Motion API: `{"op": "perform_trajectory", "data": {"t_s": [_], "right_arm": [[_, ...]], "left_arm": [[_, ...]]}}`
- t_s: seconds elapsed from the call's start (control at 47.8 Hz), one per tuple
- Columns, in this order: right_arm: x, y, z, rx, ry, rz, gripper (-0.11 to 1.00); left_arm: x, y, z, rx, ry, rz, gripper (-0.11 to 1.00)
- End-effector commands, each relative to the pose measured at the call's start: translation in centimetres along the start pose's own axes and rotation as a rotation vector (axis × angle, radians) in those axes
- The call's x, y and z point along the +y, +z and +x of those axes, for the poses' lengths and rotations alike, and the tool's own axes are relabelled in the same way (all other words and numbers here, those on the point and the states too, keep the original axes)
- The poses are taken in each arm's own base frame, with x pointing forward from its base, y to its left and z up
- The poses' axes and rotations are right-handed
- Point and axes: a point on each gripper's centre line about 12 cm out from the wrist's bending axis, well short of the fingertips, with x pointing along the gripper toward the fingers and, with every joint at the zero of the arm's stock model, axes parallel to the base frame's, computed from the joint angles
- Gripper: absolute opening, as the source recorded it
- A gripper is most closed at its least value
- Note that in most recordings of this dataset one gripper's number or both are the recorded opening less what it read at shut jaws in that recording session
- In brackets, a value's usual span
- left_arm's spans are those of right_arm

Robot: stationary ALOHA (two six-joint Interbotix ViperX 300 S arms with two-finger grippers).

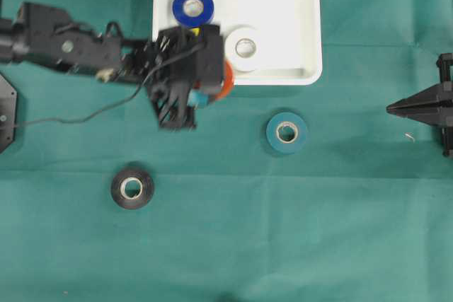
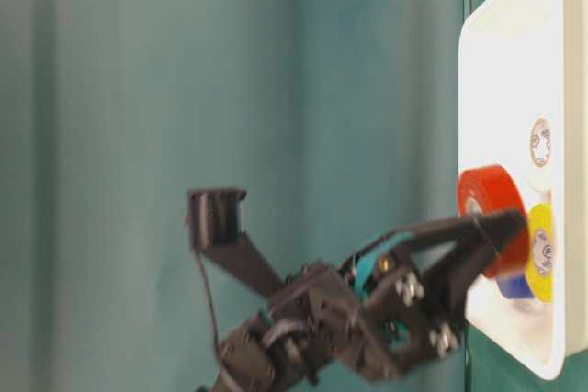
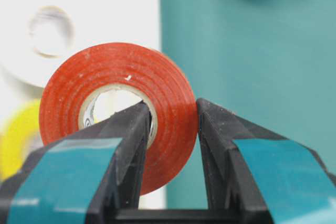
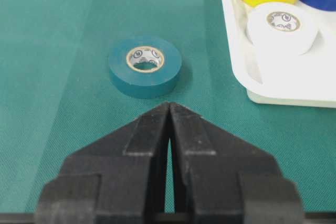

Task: Put the tape into the white case with the left arm.
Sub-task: 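Lift the orange roll and place it in the case's upper right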

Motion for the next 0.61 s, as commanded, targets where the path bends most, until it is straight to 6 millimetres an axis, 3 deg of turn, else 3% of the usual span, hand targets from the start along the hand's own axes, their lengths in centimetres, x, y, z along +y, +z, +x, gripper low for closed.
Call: {"op": "perform_trajectory", "data": {"t_s": [0.0,0.314,0.586], "right_arm": [[0.0,0.4,0.1,-0.008,0.000,0.000,-0.09],[0.0,0.4,0.1,-0.009,0.000,0.000,-0.09],[0.0,0.4,0.1,-0.008,-0.001,0.000,-0.09]], "left_arm": [[2.2,1.9,-0.2,-0.055,0.040,0.000,0.25],[7.7,2.9,1.7,-0.056,0.122,-0.016,0.25],[10.2,3.3,3.0,-0.055,0.155,-0.048,0.25]]}}
